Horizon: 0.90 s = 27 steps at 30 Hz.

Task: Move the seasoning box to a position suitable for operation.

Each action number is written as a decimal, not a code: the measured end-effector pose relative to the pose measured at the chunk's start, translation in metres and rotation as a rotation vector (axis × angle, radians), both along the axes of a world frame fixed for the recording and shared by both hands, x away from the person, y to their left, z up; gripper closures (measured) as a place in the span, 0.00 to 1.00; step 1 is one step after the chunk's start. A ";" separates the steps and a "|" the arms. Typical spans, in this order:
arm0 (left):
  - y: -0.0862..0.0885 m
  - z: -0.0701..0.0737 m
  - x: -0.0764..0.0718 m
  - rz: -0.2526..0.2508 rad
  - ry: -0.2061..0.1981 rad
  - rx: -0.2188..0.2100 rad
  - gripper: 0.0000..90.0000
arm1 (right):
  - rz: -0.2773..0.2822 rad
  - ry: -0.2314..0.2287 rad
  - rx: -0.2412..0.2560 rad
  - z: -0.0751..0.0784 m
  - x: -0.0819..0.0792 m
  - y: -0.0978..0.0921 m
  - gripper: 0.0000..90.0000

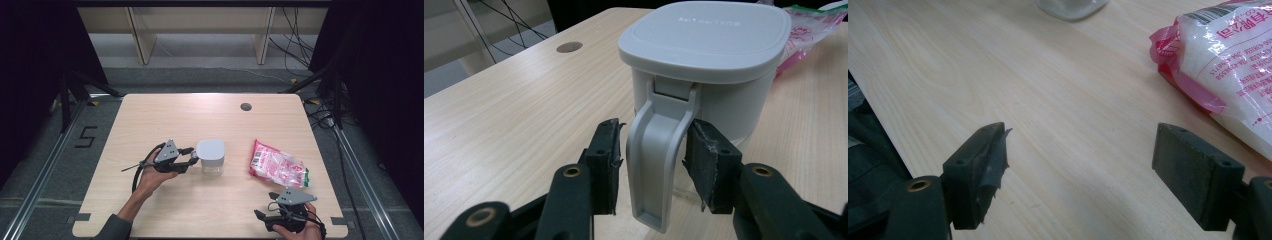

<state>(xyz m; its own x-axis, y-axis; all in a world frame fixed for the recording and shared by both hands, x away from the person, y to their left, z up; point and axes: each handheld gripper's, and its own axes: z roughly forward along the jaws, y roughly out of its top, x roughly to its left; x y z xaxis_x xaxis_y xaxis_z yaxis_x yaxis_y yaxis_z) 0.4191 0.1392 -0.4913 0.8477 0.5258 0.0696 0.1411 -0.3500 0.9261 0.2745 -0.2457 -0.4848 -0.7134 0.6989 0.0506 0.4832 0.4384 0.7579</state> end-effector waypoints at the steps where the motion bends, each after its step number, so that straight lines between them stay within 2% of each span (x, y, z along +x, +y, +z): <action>1: 0.000 0.000 -0.002 0.009 0.017 -0.013 0.64 | -0.004 0.005 0.005 0.000 0.000 0.000 0.25; 2: 0.001 0.001 -0.002 0.007 0.010 -0.008 0.63 | -0.010 -0.007 0.005 0.000 0.000 0.000 0.25; 5: 0.002 0.002 -0.003 0.005 0.019 -0.025 0.62 | -0.009 -0.006 0.004 0.000 0.000 -0.001 0.25; 8: 0.004 0.005 -0.004 0.003 0.016 -0.020 0.59 | -0.008 0.004 0.014 0.000 -0.001 -0.001 0.25; 9: 0.006 0.006 -0.005 0.000 0.003 -0.013 0.57 | -0.010 0.000 0.011 0.000 -0.001 -0.001 0.25; 10: 0.007 0.007 -0.007 0.011 0.021 -0.025 0.56 | -0.010 -0.004 0.009 0.001 -0.001 -0.001 0.25; 11: 0.007 0.007 -0.007 0.011 0.021 -0.025 0.55 | -0.010 -0.004 0.009 0.001 -0.001 -0.001 0.25; 14: 0.015 0.016 -0.011 0.014 0.007 -0.036 0.54 | -0.013 -0.003 0.012 0.001 -0.001 -0.001 0.25; 17: 0.017 0.022 -0.016 0.032 0.078 -0.088 0.52 | -0.017 0.004 0.014 0.001 -0.001 -0.001 0.25; 19: 0.017 0.024 -0.017 0.038 0.074 -0.086 0.51 | -0.004 0.011 0.018 0.000 0.000 0.000 0.25; 20: 0.017 0.028 -0.018 0.038 0.054 -0.076 0.51 | 0.002 0.019 0.013 0.000 -0.001 0.000 0.25; 21: 0.017 0.030 -0.020 0.049 0.062 -0.084 0.52 | -0.016 0.008 0.008 0.001 -0.002 0.000 0.25; 23: 0.017 0.035 -0.021 0.050 0.059 -0.083 0.54 | -0.011 -0.007 0.003 0.000 -0.001 0.000 0.25; 24: 0.017 0.037 -0.022 0.051 0.067 -0.090 0.55 | 0.007 -0.004 0.007 0.000 0.000 0.000 0.25; 26: 0.016 0.041 -0.023 0.049 0.071 -0.111 0.58 | 0.002 0.000 0.006 0.000 0.000 0.000 0.25; 27: 0.017 0.043 -0.023 0.042 0.060 -0.109 0.60 | 0.002 0.011 0.013 0.000 0.000 0.000 0.25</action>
<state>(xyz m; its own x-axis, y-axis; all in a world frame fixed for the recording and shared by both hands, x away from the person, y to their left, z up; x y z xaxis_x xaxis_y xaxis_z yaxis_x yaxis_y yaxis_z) 0.3960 0.1559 -0.4479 0.8257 0.5627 -0.0396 0.2094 -0.2405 0.9478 0.2747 -0.2455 -0.4851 -0.7140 0.6969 0.0673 0.4905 0.4292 0.7585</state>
